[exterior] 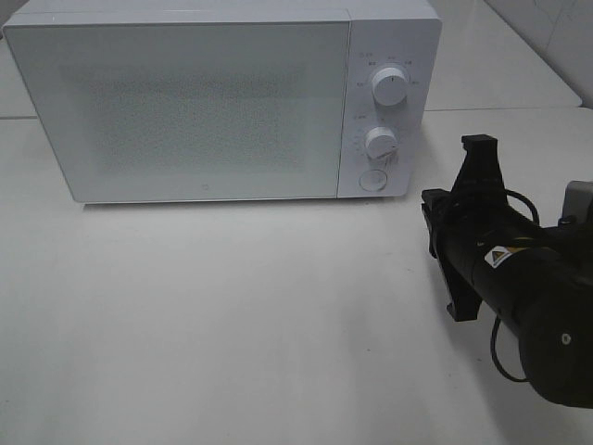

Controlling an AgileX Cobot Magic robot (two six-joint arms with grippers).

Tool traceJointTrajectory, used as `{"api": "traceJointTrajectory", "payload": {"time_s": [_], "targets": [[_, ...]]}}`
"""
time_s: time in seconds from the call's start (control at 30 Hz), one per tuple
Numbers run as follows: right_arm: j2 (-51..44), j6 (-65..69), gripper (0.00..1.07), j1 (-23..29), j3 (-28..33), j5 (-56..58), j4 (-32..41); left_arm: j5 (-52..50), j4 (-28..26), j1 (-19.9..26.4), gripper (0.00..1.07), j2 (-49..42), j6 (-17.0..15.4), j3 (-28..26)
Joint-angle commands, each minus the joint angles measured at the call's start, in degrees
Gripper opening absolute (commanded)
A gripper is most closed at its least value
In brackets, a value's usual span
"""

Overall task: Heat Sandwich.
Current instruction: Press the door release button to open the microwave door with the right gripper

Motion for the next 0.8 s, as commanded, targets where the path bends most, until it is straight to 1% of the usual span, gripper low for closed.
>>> {"api": "traceJointTrajectory", "payload": {"time_s": [0.03, 0.33, 0.47, 0.53, 0.7, 0.73, 0.77, 0.8], "targets": [[0.0, 0.69, 0.0, 0.34, 0.06, -0.29, 0.46, -0.92, -0.46, 0.11, 0.97, -1.32, -0.17, 0.11], [0.23, 0.4, 0.0, 0.34, -0.06, 0.17, 0.57, -0.92, -0.46, 0.11, 0.97, -1.32, -0.17, 0.11], [1.2, 0.63, 0.0, 0.34, -0.06, 0.29, 0.63, -0.92, -0.46, 0.11, 0.97, -1.32, -0.23, 0.11], [3.15, 2.18, 0.0, 0.34, -0.74, 0.69, 0.63, -0.92, -0.46, 0.11, 0.97, -1.32, -0.23, 0.11], [6.82, 4.98, 0.0, 0.06, -3.21, 1.09, -1.2, -0.92, -0.46, 0.11, 0.97, -1.32, -0.23, 0.11], [7.33, 5.04, 0.0, -0.52, -3.67, 1.15, -1.95, -0.92, -0.46, 0.11, 0.97, -1.32, -0.23, 0.11], [8.48, 5.16, 0.0, -2.01, -4.98, 1.49, -4.35, -0.92, -0.46, 0.11, 0.97, -1.32, -0.23, 0.11], [8.48, 5.16, 0.0, -2.01, -4.98, 1.49, -4.35, -0.92, -0.46, 0.11, 0.97, -1.32, -0.23, 0.11]]}}
